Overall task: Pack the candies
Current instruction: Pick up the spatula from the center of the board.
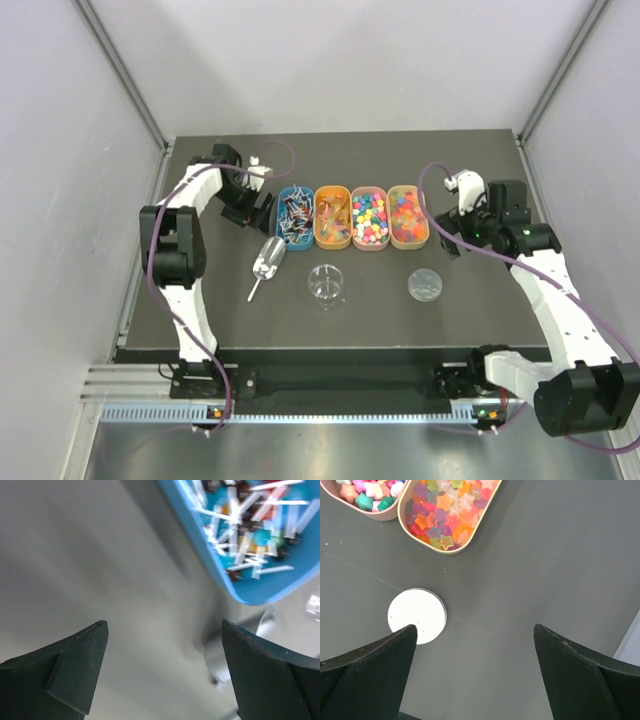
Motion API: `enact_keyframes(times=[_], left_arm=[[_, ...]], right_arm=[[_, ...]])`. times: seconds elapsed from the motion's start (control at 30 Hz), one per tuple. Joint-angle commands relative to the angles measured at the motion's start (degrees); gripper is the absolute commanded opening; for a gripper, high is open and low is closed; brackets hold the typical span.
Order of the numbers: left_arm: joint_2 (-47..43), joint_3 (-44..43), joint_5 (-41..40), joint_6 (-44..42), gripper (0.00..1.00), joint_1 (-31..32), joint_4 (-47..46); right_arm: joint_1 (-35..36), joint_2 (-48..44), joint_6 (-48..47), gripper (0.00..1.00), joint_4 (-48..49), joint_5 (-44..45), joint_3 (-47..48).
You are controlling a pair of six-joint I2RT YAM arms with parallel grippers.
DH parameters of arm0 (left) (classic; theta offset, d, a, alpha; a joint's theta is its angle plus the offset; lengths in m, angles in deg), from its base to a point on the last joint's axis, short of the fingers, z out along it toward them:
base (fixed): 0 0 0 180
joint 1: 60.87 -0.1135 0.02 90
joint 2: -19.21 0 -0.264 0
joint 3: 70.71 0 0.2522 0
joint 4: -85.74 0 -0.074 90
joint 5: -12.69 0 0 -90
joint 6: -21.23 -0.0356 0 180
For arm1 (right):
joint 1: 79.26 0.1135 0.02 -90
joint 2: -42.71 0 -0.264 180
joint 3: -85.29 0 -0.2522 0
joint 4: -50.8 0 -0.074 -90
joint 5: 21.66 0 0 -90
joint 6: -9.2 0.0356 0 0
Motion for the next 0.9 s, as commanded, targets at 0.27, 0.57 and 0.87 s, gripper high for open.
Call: enact_keyframes(times=[0.27, 0.57, 0.87], left_arm=[[-1.2, -17.1, 10.6, 23.7, 0.85, -6.8, -3.4], [-3.0, -11.3, 20.4, 19.0, 0.32, -6.6, 3.6], [-3.2, -14.5, 15.0, 10.3, 0.38, -5.8, 11.8]], right_arm=[[-2.6, -1.8, -1.4, 1.00, -0.8, -2.7, -0.6], [-2.9, -0.1, -2.1, 1.00, -0.5, -2.9, 1.6], [-3.2, -0.9, -2.0, 1.00, -0.8, -5.3, -0.8]])
